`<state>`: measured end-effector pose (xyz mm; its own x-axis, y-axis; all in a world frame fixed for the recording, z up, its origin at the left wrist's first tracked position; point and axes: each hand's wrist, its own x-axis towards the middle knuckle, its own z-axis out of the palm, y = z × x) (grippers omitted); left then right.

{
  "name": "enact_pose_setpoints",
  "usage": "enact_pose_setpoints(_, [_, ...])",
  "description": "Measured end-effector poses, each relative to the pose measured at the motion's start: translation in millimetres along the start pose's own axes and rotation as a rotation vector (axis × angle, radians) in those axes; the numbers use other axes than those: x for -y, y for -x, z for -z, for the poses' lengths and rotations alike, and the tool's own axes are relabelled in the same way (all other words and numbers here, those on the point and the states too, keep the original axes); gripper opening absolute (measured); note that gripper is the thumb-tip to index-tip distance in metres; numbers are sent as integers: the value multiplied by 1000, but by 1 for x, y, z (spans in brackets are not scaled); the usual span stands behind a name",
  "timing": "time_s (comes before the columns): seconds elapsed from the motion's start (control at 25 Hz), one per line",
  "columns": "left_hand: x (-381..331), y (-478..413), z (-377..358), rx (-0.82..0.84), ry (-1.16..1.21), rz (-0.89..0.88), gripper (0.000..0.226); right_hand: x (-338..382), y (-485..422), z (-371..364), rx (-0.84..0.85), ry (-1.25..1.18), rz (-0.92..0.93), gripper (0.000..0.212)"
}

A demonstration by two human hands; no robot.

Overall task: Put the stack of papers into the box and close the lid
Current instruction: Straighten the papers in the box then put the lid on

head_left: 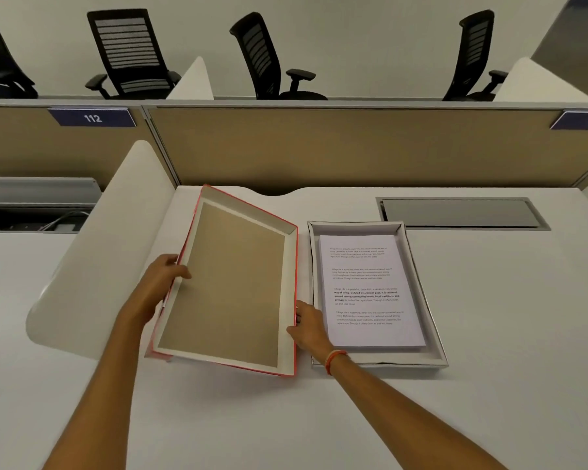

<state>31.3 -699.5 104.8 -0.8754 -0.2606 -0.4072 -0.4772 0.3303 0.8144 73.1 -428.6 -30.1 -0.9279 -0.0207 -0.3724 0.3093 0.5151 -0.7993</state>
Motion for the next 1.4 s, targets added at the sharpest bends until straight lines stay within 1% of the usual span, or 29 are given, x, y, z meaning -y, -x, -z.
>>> enact_pose_setpoints(0.08, [-22,14,-12,37,-26,-47,34,-1,-1,2,17,26,-33,36])
enact_pose_setpoints(0.12, [-32,22,-19,28,-49,-61,34,0,-2,5,31,41,-49,32])
enact_pose_setpoints(0.2, [-48,35,-35,-3,-121,-90,38,9,-3,17,24,145,-57,15])
enact_pose_setpoints(0.28, [-61,46,-51,-24,-197,-111,45,23,-6,35,-51,210,-23,24])
enact_pose_setpoints(0.32, [-67,52,-59,-36,-232,-117,48,34,-7,47,-98,181,9,26])
enact_pose_setpoints(0.4, [-79,63,-77,-50,-283,-130,51,64,-6,78,-154,-2,52,27])
enact_pose_setpoints(0.48, [-91,74,-95,-60,-299,-150,53,97,-5,111,-129,-235,72,32])
enact_pose_setpoints(0.6, [-106,88,-126,-76,-349,-201,59,139,-8,153,-28,-399,95,46])
enact_pose_setpoints(0.68, [-115,95,-148,-70,-374,-236,65,154,-10,171,31,-420,107,52])
enact_pose_setpoints(0.72, [-119,98,-159,-50,-384,-256,68,157,-10,178,46,-398,134,50])
enact_pose_setpoints(0.8, [-125,104,-177,21,-397,-297,74,159,-11,189,13,-296,208,38])
enact_pose_setpoints(0.84, [-128,104,-183,58,-382,-315,74,157,-12,192,-26,-243,228,34])
enact_pose_setpoints(0.88, [-129,104,-186,91,-343,-323,70,155,-15,195,-59,-213,224,34])
enact_pose_setpoints(0.96, [-127,93,-188,101,-201,-317,54,149,-22,198,-103,-197,171,46])
enact_pose_setpoints(1.04, [-117,76,-189,11,-81,-287,37,143,-24,199,-141,-139,133,63])
enact_pose_setpoints(1.12, [-103,62,-194,-103,-49,-242,33,139,-25,198,-180,-31,131,73])
enact_pose_setpoints(1.16, [-94,57,-198,-136,-66,-211,35,138,-25,197,-190,-10,124,75])
enact_pose_setpoints(1.24, [-77,50,-208,-156,-104,-147,39,136,-26,196,-186,-31,96,72])
enact_pose_setpoints(1.36, [-61,49,-218,-108,-134,-66,38,131,-28,198,-159,-108,85,66])
enact_pose_setpoints(1.4, [-57,47,-221,-95,-132,-43,42,127,-27,201,-149,-135,91,65])
